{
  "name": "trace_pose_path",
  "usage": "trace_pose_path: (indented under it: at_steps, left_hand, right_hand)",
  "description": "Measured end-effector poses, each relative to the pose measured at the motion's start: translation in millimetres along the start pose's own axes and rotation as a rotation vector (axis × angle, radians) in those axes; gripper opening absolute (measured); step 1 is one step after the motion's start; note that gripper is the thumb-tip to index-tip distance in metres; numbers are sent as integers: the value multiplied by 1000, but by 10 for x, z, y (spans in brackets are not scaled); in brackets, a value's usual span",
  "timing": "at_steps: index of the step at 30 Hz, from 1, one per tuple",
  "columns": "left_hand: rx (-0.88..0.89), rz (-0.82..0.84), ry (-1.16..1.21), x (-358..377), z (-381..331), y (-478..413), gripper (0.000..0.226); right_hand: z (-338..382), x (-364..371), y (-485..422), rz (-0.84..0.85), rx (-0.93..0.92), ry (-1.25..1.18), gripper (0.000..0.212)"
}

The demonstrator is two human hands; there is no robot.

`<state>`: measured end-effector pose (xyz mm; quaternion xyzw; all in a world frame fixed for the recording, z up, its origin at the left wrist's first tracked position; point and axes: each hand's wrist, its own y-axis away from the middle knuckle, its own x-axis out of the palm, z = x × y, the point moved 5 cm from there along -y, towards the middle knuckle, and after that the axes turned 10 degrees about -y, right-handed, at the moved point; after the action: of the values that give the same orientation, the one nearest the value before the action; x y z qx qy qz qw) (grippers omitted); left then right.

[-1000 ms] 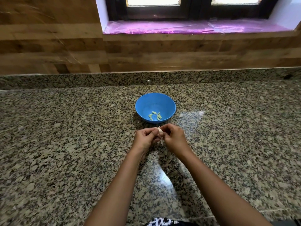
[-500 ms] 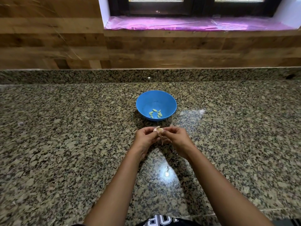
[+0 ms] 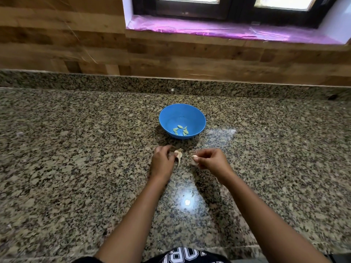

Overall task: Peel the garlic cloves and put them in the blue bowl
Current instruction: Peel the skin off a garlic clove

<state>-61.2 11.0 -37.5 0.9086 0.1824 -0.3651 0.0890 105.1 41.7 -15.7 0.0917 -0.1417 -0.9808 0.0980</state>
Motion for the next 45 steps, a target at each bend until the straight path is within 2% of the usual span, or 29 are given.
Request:
trace_pose_path:
  at_steps: [3, 7, 12, 17, 21, 25, 30, 35, 40, 45]
  left_hand:
    - [199, -45, -38, 72, -50, 275, 31]
    - [445, 121, -297, 390, -57, 618, 39]
    - [478, 151, -534, 495, -32, 660, 51]
    - [499, 161, -613, 557, -25, 662, 51]
    - [488, 162, -585, 554, -28, 670, 51]
    - [479, 158, -552, 518, -39, 693, 51]
    - [486, 160, -564, 496, -56, 699, 50]
    - [472, 165, -545, 490, -44, 697, 50]
    - [487, 173, -518, 474, -36, 712, 50]
    - [486, 151, -508, 479, -25, 705, 50]
  right_hand:
    - [-46, -70, 77, 46, -32, 455, 2]
    - [-47, -98, 143, 124, -126, 881, 3]
    - [6, 37, 102, 271, -206, 1148, 8]
    - [4, 107, 66, 357, -250, 1245, 10]
    - [11, 208, 67, 433, -279, 1350, 16]
    - [1, 251, 184, 385, -292, 1367, 19]
    - [129, 200, 79, 308, -112, 1298, 11]
    - [238, 259, -89, 347, 43, 1292, 11]
    - [192, 17, -110, 284, 113, 1088, 17]
    - [142, -21, 5, 220, -76, 1076, 16]
